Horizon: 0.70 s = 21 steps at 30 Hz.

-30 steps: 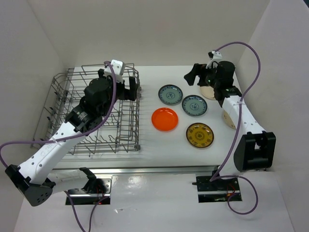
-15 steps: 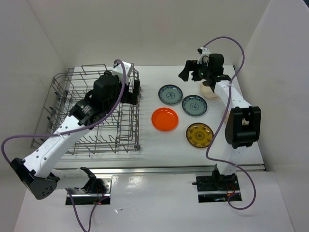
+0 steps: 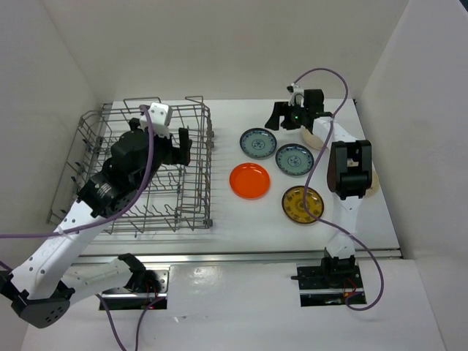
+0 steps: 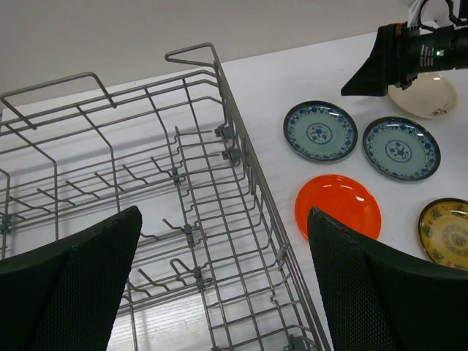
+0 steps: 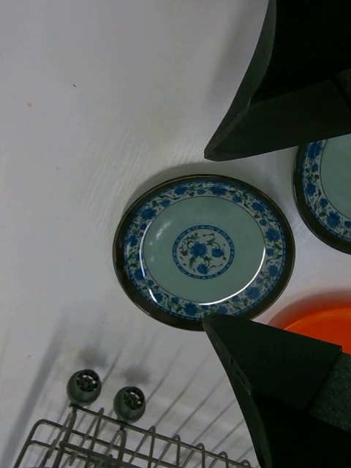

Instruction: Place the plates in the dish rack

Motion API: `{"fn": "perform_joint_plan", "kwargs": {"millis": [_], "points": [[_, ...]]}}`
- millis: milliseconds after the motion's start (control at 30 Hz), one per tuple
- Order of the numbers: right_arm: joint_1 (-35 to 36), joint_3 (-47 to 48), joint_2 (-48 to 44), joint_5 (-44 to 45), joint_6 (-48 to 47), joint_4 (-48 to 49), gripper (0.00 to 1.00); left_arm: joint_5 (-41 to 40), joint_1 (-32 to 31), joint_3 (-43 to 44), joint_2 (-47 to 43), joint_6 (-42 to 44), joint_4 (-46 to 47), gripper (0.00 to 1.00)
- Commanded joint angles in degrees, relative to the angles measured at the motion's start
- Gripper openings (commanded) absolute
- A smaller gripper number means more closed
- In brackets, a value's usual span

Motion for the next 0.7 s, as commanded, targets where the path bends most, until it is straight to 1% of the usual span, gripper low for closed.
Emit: {"fn": "perform_joint_plan", "kwargs": {"millis": [0, 67, 133, 233, 333, 400, 567, 600, 633, 667], "points": [[-2.0, 3.6, 1.5, -5.4, -1.2, -1.8, 0.92, -1.4, 0.1, 0.6, 1.1, -2.2, 0.6, 0.99], [-2.0, 3.6, 2.0, -5.5, -1.2, -1.1, 0.92, -0.9, 0.1, 0.6, 2.4, -2.2, 0.6, 0.99], [-2.6, 3.6, 3.8, -5.5, -1.8, -1.6, 0.92, 1.4, 0.1, 0.6, 3.2, -2.7, 0.0, 0.99], [-3.1, 3.6, 5.5, -6.9, -1.8, -2.3, 0.88, 2.1, 0.1, 0.6, 4.8, -3.4, -0.7, 0.99], [-3.1, 2.4, 6.1, -8.2, -1.2, -1.6, 0.88, 2.8, 0.1, 1.1, 5.4, -4.0, -1.3, 0.99], [-3.1, 2.4, 7.5, -8.8, -0.7, -1.6, 0.85, 2.8, 0.1, 1.1, 5.4, -4.0, -1.3, 0.99], [-3.1, 2.9, 9.9, -10.8, 0.1, -1.6, 0.81, 2.8, 0.1, 1.1, 4.3, -4.5, -1.9, 0.99], [-3.1, 2.9, 10.6, -10.8, 0.1, -1.6, 0.77, 2.8, 0.1, 0.5, 4.2, -4.5, -1.9, 0.99], [-3.1, 2.9, 10.6, -11.5, 0.1, -1.6, 0.76, 2.8, 0.1, 0.5, 3.6, -4.5, -1.9, 0.99], [-3.1, 2.9, 11.2, -12.3, 0.8, -1.6, 0.76, 2.8, 0.1, 0.5, 3.6, -4.5, -1.9, 0.99]]}}
